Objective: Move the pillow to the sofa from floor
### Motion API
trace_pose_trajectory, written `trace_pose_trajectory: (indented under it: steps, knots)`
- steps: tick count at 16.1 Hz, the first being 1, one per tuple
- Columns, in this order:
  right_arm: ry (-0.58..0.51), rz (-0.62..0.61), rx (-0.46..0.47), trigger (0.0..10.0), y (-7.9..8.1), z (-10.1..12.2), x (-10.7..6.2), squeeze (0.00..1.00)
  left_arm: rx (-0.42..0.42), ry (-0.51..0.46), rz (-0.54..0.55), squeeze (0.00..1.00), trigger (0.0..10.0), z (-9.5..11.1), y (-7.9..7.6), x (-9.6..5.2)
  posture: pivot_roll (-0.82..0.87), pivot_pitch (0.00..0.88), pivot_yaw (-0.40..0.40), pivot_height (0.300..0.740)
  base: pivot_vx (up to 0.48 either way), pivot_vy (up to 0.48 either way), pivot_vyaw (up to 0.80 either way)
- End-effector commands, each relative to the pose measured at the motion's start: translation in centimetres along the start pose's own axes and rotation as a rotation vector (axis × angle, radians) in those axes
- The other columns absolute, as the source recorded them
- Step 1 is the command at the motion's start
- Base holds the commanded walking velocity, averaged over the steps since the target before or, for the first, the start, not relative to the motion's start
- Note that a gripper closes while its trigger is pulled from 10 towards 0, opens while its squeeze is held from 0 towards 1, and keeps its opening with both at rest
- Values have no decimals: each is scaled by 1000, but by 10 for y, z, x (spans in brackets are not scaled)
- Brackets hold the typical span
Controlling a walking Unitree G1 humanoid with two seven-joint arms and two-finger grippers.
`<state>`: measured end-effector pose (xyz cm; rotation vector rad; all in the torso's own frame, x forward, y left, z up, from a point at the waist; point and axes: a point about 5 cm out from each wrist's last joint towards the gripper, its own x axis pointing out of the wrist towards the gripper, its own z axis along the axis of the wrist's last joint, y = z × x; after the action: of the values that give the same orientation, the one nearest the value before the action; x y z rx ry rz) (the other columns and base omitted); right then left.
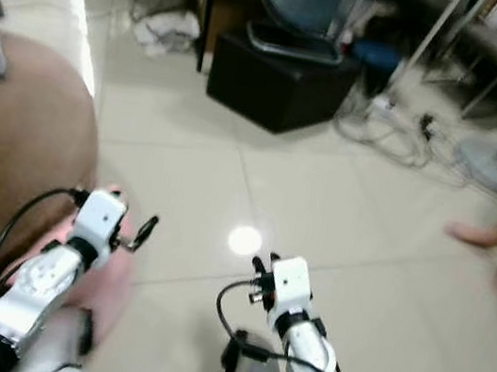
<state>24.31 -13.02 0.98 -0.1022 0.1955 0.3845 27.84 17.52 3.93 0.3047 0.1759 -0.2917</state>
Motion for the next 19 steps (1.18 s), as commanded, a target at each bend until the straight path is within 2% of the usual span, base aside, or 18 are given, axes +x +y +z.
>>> trace_pose_trajectory:
  steps: [1,3,7,9,10,11,14,16,19]
  knots:
    - [-3,37,-9,10000,5,2,1,0,13,86,15,0,10000,-14,6,-5,112,69,-156,590,0,0,800]
    - [20,48,0,10000,6,-3,-1,0,50,234,6,0,10000,-31,4,-4,107,66,-154,590,0,0,400]
    - [49,85,-40,10000,4,-8,-9,0,36,251,-2,0,10000,-23,-1,17,85,72,-159,590,0,0,0]
    - [66,98,-58,10000,3,-10,-14,0,-5,297,-77,1000,10000,-18,-10,31,69,82,-150,590,0,0,0]
    - [71,102,-60,10000,3,-11,-15,0,10,315,-77,1000,10000,-18,-11,33,60,89,-144,590,0,0,0]
    - [81,122,-61,10000,5,-12,-21,0,55,346,-38,1000,10000,-16,-5,38,39,110,-133,590,0,0,0]
    - [78,149,-45,10000,9,-10,-30,0,94,389,15,1000,10000,-19,8,37,4,158,-121,590,0,0,0]
    - [67,157,-47,10000,14,-5,-39,0,84,437,38,1000,10000,-24,21,33,-47,230,-119,590,0,0,0]
    - [23,189,-33,10000,20,10,-47,0,31,488,49,1000,10000,-32,28,28,-91,294,-133,590,0,0,0]
